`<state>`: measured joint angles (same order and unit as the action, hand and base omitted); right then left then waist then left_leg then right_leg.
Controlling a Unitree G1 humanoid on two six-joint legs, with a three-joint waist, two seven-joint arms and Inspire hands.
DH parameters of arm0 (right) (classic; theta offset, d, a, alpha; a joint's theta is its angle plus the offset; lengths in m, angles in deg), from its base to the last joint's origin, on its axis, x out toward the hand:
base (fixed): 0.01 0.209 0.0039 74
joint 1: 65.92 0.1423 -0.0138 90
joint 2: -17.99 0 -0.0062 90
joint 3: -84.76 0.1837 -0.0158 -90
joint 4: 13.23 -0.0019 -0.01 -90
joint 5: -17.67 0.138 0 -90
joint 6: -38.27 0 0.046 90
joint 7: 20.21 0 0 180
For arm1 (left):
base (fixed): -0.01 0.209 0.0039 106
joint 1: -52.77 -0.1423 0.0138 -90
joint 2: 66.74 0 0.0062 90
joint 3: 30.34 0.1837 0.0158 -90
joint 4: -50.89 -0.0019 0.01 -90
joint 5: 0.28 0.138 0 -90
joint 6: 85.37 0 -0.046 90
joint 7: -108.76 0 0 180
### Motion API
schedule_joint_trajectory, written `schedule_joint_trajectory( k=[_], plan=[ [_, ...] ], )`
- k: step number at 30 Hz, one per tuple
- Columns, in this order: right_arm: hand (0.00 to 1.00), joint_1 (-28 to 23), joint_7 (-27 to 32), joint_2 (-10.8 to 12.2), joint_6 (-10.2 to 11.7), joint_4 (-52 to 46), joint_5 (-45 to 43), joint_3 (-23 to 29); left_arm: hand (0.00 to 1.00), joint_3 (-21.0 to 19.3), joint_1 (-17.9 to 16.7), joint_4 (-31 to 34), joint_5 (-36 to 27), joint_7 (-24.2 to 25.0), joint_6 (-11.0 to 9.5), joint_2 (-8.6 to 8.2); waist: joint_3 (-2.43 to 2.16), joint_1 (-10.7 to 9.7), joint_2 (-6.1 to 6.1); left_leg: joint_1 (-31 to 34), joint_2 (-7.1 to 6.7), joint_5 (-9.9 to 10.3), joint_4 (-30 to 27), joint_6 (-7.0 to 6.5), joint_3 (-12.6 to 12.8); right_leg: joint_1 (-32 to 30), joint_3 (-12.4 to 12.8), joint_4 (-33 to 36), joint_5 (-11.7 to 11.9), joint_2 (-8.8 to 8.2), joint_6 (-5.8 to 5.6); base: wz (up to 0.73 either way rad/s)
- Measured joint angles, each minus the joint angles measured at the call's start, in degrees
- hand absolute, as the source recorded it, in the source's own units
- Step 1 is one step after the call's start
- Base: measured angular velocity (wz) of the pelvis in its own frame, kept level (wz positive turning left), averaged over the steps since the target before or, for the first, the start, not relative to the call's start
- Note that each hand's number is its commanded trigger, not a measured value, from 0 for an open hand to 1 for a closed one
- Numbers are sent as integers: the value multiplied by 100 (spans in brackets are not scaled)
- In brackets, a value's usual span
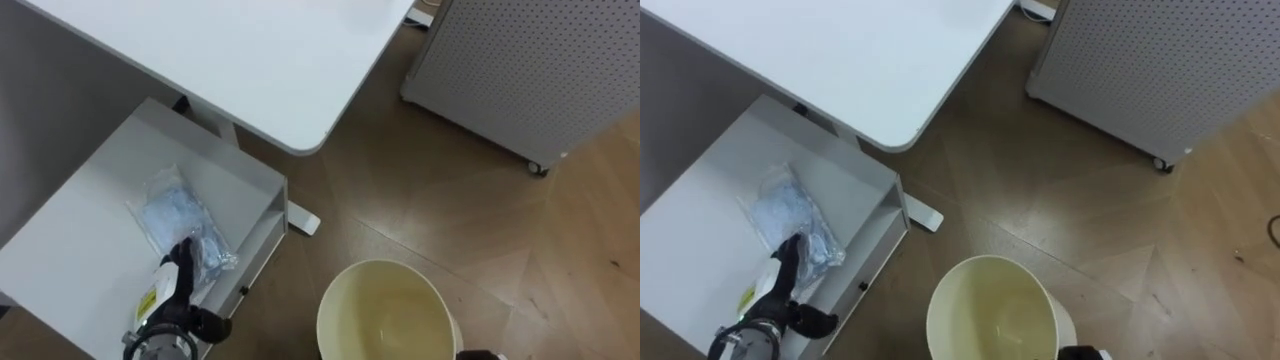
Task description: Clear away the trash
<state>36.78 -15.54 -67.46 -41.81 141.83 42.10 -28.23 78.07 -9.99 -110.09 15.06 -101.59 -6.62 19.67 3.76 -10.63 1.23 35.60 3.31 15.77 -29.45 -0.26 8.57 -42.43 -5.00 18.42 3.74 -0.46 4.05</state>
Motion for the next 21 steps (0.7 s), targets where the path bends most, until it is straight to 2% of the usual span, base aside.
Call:
schedule_joint_trajectory(
  k=[3, 6, 21],
  plan=[
    [100, 0, 44, -1, -3, -53, 30, -69, 100, 1, 136, -4, -6, -30, 98, 170, 1, -15, -1, 0, -5, -12, 11, -5, 1, 1, -3, -12, 7, -7, 5, 0],
    [100, -13, 46, -1, -5, -52, 61, -71, 100, 1, 200, 2, -17, -48, 172, 199, 1, -34, -2, -8, -26, -47, 67, -23, 6, 3, -7, -41, 13, -29, -5, 1],
    [100, 35, 59, 2, -73, -106, 23, -84, 100, 107, 92, 0, -13, 66, 276, 51, 13, -2, -22, -19, -37, -56, 80, -31, 20, 8, 10, -107, 35, -32, -33, 0]
  ],
)
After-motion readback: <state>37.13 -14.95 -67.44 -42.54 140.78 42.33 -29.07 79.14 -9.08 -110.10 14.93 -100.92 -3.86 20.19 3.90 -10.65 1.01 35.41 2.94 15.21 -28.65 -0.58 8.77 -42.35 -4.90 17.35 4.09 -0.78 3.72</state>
